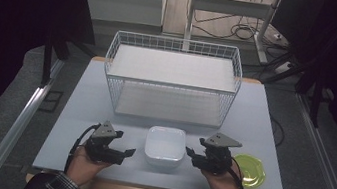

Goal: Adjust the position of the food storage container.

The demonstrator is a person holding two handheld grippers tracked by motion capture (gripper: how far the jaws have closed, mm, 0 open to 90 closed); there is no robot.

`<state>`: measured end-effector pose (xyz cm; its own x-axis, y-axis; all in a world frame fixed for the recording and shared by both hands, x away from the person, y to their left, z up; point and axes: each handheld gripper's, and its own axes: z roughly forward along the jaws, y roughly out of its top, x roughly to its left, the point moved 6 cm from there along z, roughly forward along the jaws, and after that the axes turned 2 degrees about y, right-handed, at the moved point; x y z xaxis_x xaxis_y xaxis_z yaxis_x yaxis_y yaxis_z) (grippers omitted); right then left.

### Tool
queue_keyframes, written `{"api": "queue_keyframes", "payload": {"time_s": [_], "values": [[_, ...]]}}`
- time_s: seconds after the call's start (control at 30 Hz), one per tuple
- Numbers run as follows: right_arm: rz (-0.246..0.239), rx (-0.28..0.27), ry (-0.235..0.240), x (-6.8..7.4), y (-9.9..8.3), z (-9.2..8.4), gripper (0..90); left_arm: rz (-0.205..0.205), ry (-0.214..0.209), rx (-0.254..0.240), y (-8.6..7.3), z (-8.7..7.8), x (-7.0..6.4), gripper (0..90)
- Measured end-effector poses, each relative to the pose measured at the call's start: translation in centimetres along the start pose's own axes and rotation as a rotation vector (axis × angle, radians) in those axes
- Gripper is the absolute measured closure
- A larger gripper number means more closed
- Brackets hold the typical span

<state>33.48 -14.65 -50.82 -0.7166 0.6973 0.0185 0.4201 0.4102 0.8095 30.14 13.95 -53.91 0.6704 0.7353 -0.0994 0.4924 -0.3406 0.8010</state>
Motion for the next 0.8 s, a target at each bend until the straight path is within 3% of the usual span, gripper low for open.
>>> {"api": "queue_keyframes", "payload": {"time_s": [0.2,0.43,0.8], "values": [[0.0,-0.023,0.042,0.6,-0.4,-0.4,22.1,-0.02,-0.009,-0.014,-0.8,-0.8,-0.2,13.8],[0.001,-0.036,0.096,1.3,-1.1,-0.5,9.1,0.015,0.014,-0.009,-1.4,-0.6,-0.2,8.2],[0.016,-0.035,0.089,0.8,-1.6,-0.5,7.2,0.069,0.031,-0.004,-1.7,-0.1,-0.4,5.0]]}}
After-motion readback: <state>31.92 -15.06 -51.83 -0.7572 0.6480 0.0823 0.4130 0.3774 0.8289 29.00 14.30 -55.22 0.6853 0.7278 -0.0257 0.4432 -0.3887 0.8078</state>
